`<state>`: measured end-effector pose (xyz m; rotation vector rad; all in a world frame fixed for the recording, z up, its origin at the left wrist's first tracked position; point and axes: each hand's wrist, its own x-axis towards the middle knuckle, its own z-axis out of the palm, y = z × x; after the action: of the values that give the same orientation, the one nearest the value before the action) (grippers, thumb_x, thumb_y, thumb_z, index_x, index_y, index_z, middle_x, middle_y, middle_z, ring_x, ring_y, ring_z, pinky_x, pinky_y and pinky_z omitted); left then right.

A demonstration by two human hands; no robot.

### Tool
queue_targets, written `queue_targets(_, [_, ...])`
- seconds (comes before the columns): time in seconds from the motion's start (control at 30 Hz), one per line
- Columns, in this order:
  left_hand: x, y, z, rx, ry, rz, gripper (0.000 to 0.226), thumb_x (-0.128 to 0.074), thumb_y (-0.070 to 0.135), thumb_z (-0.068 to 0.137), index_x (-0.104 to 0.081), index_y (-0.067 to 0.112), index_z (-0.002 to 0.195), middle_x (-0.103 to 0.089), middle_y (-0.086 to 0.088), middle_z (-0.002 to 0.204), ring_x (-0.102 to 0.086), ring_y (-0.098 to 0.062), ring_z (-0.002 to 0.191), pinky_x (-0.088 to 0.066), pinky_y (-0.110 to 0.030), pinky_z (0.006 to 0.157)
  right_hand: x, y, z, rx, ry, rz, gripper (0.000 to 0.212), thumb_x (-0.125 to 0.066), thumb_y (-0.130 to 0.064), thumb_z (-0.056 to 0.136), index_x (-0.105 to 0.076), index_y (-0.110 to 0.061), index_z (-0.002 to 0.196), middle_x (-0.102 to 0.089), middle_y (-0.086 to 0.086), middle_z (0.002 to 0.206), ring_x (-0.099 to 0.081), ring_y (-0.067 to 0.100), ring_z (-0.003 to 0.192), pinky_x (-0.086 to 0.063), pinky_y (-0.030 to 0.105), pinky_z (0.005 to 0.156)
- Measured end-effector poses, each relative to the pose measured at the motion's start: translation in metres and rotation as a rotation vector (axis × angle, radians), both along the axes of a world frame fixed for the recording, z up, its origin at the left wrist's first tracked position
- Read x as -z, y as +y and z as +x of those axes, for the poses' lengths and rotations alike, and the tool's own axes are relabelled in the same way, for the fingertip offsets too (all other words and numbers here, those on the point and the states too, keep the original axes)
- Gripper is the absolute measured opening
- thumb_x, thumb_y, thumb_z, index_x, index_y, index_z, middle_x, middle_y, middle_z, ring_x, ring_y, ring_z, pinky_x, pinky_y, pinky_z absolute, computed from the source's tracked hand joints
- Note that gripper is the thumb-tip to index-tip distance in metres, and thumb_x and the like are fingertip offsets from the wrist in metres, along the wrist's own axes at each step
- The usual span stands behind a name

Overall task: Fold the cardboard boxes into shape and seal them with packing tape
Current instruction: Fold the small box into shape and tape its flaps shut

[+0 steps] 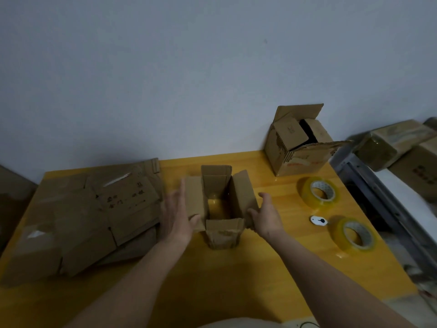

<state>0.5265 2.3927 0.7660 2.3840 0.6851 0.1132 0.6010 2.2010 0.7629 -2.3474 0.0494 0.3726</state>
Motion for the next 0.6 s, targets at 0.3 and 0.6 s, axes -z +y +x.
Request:
queue_targets(0.3, [0.002, 0.002, 0.003, 0.426, 0.055, 0.030, 0.117, -0.059, 0.000, 0.085, 0.026, 0.069, 0.126, -0.057, 0.015, 0.123, -0.028, -0.016, 0.141, -0.037, -0.045, 0.109, 0.002, -0.019, 0.009, -0.922, -0.342, -0.572, 0.041, -0.055, -0.015, 0.092, -0.054, -0.026, 0.132, -0.019, -0.005, 0.158, 0.001, 0.023, 0.148, -0.023, 0.041, 0.116])
queue_targets(0.6, [0.020, 0.010, -0.008, 0.515, 0.012, -0.023, 0.107, -0.054, 0.027, 0.087, 0.041, 0.048, 0.131, -0.042, 0.014, 0.146, -0.013, -0.013, 0.147, -0.016, -0.048, 0.119, -0.004, -0.026, -0.001, -0.790, -0.099, -0.243, 0.047, -0.031, -0.036, 0.102, -0.045, -0.013, 0.141, -0.014, -0.005, 0.160, 0.008, 0.006, 0.146, -0.006, 0.028, 0.118])
